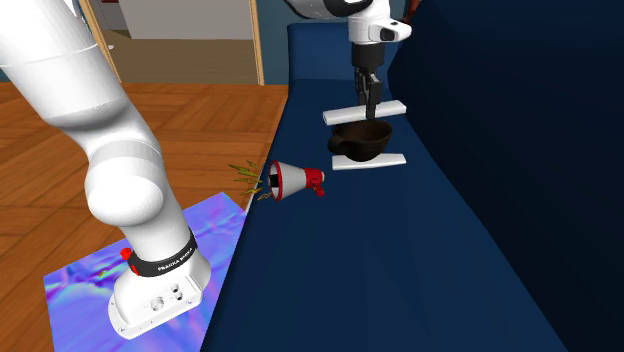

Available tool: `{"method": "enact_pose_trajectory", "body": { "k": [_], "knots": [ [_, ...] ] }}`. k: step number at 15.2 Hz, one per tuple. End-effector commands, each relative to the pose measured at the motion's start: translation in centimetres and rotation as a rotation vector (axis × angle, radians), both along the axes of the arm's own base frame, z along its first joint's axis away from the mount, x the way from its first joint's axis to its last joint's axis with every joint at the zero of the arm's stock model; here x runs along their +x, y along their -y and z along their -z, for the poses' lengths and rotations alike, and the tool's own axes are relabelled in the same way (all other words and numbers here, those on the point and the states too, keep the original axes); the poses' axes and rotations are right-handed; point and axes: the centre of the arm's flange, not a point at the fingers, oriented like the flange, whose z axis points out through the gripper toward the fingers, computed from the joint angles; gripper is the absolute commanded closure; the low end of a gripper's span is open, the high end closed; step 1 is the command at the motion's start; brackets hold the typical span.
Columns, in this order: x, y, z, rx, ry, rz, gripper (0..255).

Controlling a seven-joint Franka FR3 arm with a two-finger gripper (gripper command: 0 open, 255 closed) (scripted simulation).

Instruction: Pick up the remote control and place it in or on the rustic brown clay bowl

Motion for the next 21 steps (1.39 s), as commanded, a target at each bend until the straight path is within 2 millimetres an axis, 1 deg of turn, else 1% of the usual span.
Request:
{"method": "enact_pose_trajectory", "body": {
  "k": [1,2,10,11,16,19,20,21],
  "knots": [
    [0.0,0.0,1.1,0.0,0.001,0.0,255],
    [0.0,0.0,1.8,0.0,0.001,0.0,255],
    [0.0,0.0,1.8,0.0,0.001,0.0,255],
    [0.0,0.0,1.8,0.0,0.001,0.0,0],
    [0.0,0.0,1.8,0.0,0.001,0.0,0],
    [-0.3,-0.2,-2.1,0.0,0.001,0.0,0],
    [-0.4,-0.3,-3.2,0.0,0.001,0.0,0],
    [-0.4,-0.3,-3.2,0.0,0.001,0.0,0]
  ]
}}
